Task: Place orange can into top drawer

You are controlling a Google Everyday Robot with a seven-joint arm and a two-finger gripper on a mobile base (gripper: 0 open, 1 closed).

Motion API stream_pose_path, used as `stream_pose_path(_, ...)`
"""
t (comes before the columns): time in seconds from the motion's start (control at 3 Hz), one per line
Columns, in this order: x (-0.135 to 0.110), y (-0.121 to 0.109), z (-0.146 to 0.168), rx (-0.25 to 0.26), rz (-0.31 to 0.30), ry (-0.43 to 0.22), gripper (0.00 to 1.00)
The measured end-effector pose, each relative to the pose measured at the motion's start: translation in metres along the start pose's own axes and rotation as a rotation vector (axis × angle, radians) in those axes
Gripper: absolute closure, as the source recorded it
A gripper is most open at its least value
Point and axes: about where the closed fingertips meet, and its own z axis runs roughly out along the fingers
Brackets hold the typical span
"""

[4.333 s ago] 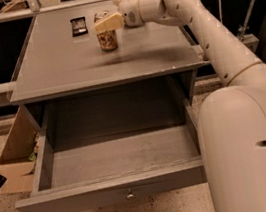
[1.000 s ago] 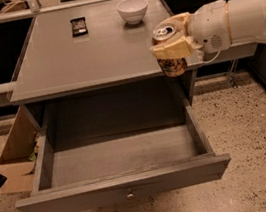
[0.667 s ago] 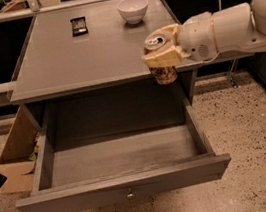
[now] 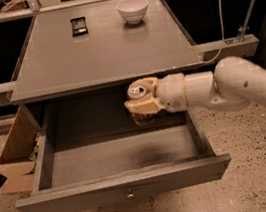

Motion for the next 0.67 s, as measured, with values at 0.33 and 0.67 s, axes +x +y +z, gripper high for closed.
stream_pose_path(0.33, 0.051, 0.03, 0.044, -0.051, 0.009, -0.01, 1.0)
stream_pose_path(0.67, 0.087, 0.049, 0.078, -0.088, -0.013, 0.008, 1.0)
